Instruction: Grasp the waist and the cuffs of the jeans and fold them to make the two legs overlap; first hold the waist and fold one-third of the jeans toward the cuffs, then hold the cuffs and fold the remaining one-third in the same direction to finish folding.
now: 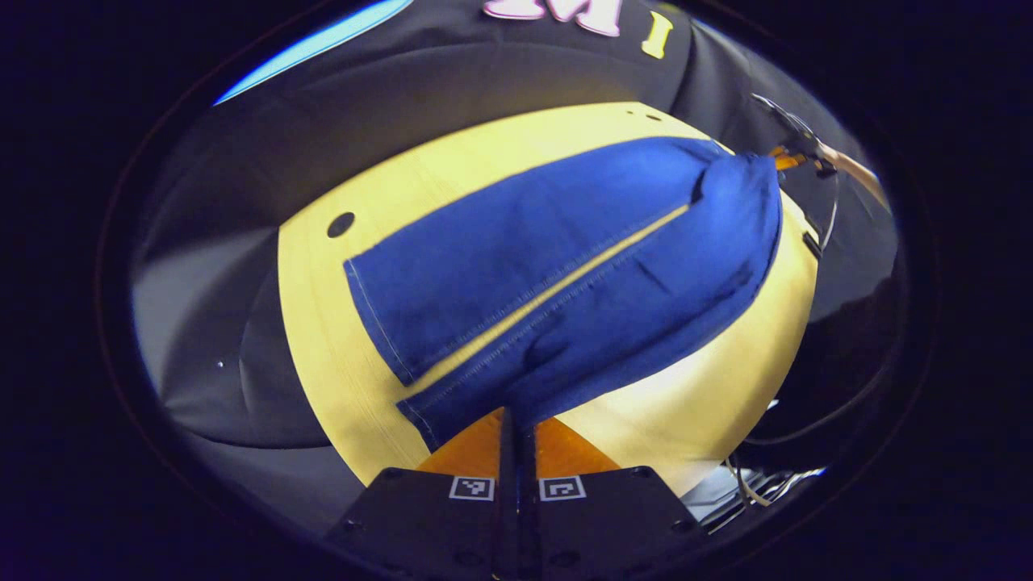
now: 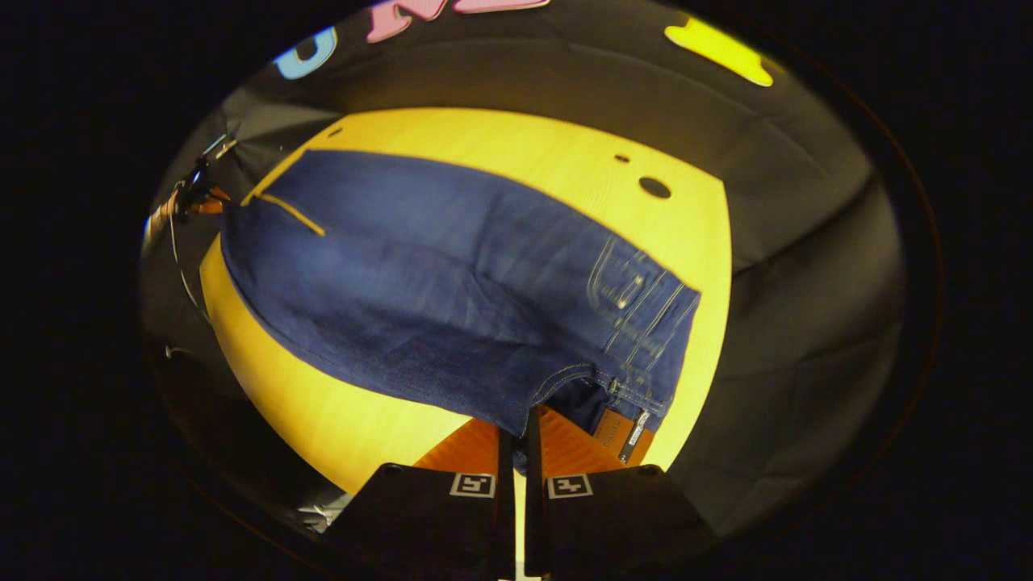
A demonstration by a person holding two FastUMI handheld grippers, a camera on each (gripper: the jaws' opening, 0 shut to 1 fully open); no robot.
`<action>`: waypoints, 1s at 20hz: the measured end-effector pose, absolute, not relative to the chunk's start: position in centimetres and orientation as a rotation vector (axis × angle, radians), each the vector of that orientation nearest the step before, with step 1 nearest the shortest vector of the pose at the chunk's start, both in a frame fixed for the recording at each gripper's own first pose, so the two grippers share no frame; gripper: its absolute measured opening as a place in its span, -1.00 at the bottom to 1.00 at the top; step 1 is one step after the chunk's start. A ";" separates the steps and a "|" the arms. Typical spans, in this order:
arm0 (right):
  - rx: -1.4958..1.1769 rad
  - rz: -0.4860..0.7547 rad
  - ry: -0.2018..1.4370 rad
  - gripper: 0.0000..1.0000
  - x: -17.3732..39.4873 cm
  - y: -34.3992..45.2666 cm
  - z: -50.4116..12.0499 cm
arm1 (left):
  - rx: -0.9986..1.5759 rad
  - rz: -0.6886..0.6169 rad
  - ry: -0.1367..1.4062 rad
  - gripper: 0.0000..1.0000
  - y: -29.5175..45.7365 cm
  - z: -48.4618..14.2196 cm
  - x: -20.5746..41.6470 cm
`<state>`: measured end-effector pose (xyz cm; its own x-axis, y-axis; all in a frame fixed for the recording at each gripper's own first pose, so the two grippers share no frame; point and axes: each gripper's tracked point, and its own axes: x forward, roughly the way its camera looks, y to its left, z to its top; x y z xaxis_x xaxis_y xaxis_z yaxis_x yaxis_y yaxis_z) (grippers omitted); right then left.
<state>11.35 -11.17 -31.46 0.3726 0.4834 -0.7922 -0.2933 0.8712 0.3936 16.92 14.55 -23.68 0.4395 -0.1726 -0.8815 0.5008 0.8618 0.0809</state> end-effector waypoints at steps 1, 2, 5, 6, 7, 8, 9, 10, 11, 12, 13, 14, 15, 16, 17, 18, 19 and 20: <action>0.221 0.474 1.045 -0.82 13.0 -11.6 -30.3 | 0.329 -0.404 1.019 -0.88 14.6 -22.8 18.2; 0.245 0.440 1.008 -0.82 14.8 -11.9 -29.3 | 0.306 -0.376 0.997 -0.89 15.3 -22.1 19.8; 0.277 0.361 0.958 -0.83 19.5 -12.4 -29.1 | 0.248 -0.280 0.982 -0.89 16.6 -21.5 25.0; 0.277 0.338 0.947 -0.84 21.3 -12.4 -30.1 | 0.255 -0.227 0.991 -0.89 17.5 -22.4 26.5; 0.299 0.310 0.958 -0.83 22.6 -12.1 -31.3 | 0.260 -0.180 1.012 -0.89 18.1 -23.2 27.7; 0.329 0.282 0.968 -0.84 23.9 -11.8 -32.6 | 0.259 -0.134 1.029 -0.89 18.3 -24.1 28.7; 0.372 0.257 0.979 -0.84 25.3 -11.1 -34.0 | 0.259 -0.088 1.030 -0.89 18.6 -24.6 30.3; 0.402 0.229 0.992 -0.82 26.3 -10.5 -35.3 | 0.264 -0.042 1.018 -0.89 18.8 -24.9 32.1; 0.412 0.209 1.007 -0.83 27.2 -10.0 -36.7 | 0.273 0.000 0.997 -0.89 18.8 -25.0 33.7; 0.397 0.189 1.027 -0.83 27.8 -9.7 -38.2 | 0.301 0.043 0.975 -0.87 19.1 -25.6 35.2; 0.374 0.182 1.037 -0.83 28.3 -9.3 -39.5 | 0.329 0.067 0.968 -0.82 19.2 -26.1 36.5; 0.355 0.174 1.039 -0.83 28.7 -8.8 -40.3 | 0.355 0.083 0.975 -0.68 19.4 -27.0 36.8; 0.341 0.170 1.049 -0.82 28.9 -8.3 -40.9 | 0.358 0.082 0.990 -0.50 19.2 -27.7 37.0; 0.353 0.186 1.048 -0.83 28.9 -7.8 -41.0 | 0.348 0.080 0.990 -0.09 18.8 -28.0 36.9; 0.375 0.199 1.026 -0.85 29.2 -7.5 -40.4 | 0.334 0.083 0.961 -0.02 18.7 -27.8 37.3; 0.410 0.217 0.996 -0.39 30.0 -7.1 -39.9 | 0.323 0.087 0.922 0.34 18.5 -27.0 37.7; 0.450 0.220 0.974 0.07 30.3 -7.0 -39.2 | 0.324 0.100 0.882 0.55 18.7 -25.7 38.0; 0.475 0.210 0.955 0.54 30.5 -7.3 -38.5 | 0.322 0.100 0.837 0.94 18.6 -24.5 38.1</action>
